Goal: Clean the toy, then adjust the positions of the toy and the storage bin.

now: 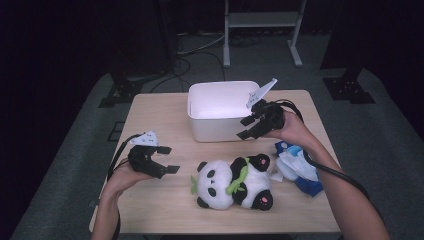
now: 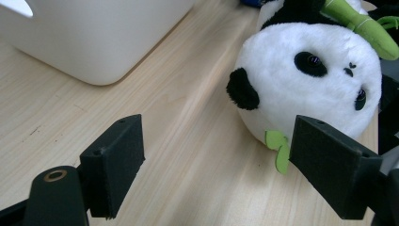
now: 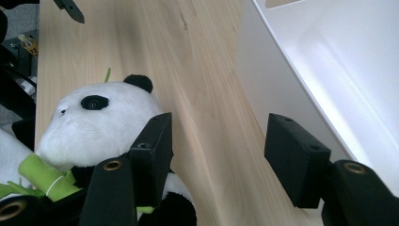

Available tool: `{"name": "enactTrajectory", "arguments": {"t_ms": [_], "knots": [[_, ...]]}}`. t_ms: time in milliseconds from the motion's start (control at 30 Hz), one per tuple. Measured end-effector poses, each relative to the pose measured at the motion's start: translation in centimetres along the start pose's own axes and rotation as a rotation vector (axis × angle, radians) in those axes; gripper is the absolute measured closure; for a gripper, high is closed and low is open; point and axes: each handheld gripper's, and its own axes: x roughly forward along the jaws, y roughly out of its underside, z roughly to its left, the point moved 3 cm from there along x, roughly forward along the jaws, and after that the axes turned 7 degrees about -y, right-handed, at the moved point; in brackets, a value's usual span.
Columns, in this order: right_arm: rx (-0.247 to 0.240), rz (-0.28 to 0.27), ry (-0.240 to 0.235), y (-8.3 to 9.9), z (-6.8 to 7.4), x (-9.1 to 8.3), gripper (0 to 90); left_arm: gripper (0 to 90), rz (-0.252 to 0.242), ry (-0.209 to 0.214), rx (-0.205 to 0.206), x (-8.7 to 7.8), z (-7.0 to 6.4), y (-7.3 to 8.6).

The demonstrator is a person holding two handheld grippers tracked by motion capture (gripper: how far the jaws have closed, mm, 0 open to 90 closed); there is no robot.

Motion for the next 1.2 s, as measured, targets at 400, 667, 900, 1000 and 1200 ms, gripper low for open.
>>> {"name": "enactTrajectory", "arguments": {"t_ms": [400, 667, 900, 1000, 1200], "knots": [[-0.005, 0.001, 0.013, -0.5, -0.1, -0.2, 40.9, 17.1, -0.002, -0.008, 0.005, -0.4, 0.1, -0.1], [-0.017, 0.001, 0.019, -0.7, -0.8, -0.2, 40.9, 17.1, 0.011, -0.006, 0.005, 0.1, 0.4, 0.1], [-0.010, 0.006, 0.019, -1.1, -2.1, 0.6, 41.4, 17.1, 0.010, -0.009, -0.007, 0.0, 0.7, 0.2], [-0.013, 0.016, 0.021, -1.3, -2.5, 1.1, 42.1, 17.1, 0.013, -0.010, -0.008, -0.1, 0.7, 0.3], [-0.018, 0.029, 0.021, -1.9, -3.4, 1.9, 42.7, 14.8, 0.015, -0.012, -0.021, -0.3, 0.7, 0.7]]}}
